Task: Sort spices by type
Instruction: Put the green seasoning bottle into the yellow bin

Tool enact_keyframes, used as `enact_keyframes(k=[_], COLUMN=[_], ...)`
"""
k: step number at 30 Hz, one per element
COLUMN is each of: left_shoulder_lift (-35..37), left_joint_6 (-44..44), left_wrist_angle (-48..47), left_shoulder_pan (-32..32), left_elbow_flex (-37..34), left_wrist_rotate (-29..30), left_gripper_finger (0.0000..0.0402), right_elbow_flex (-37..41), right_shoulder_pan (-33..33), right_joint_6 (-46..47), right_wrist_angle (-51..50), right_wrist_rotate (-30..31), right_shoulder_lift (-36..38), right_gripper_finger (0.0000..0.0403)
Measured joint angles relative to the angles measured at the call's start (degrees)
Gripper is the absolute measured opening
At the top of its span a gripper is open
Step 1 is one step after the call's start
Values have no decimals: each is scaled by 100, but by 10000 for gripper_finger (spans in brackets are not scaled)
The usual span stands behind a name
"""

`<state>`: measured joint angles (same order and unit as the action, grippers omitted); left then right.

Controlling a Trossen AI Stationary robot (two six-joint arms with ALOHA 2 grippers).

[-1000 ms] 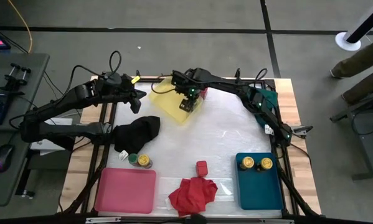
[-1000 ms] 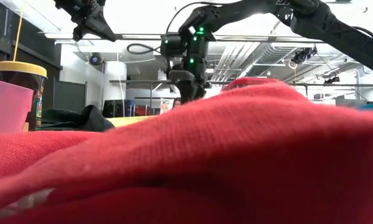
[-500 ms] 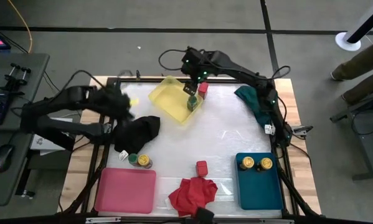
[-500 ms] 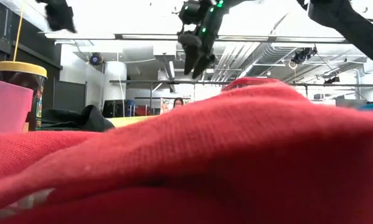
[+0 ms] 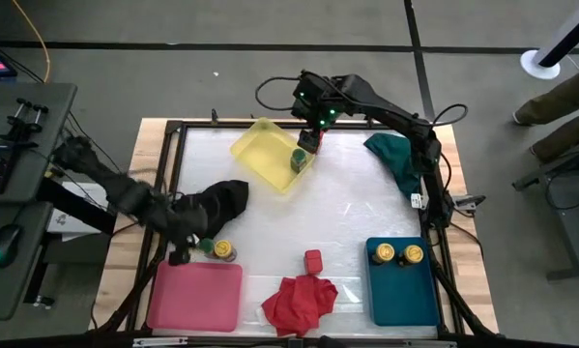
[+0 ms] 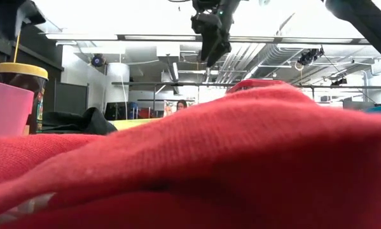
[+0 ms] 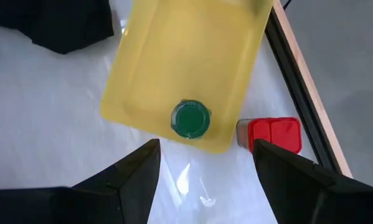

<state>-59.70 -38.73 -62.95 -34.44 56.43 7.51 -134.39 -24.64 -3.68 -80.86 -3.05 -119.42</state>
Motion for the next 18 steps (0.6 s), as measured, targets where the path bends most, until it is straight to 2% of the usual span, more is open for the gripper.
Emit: enact_keyframes(k=[4,8,18], left_shoulder_lift=[-654,-1108,-1598], left_joint_6=[431,260,144], left_wrist_angle=[5,6,-17], left_shoulder_pan=[-479,-585,-614], left_elbow_flex=[-18,-18,-16], left_wrist_rotate=[421,711,743], left_gripper_finger=[235,235,235], right_elbow_flex=[0,0,0], right_shoulder_pan=[0,-11,-11], right_joint_6=[-53,-88,-88], right_wrist_angle=[-2,53,130], right_wrist_rotate=[2,26,24], right_shoulder_lift=[83,103,105], right_gripper_finger=[252,252,252])
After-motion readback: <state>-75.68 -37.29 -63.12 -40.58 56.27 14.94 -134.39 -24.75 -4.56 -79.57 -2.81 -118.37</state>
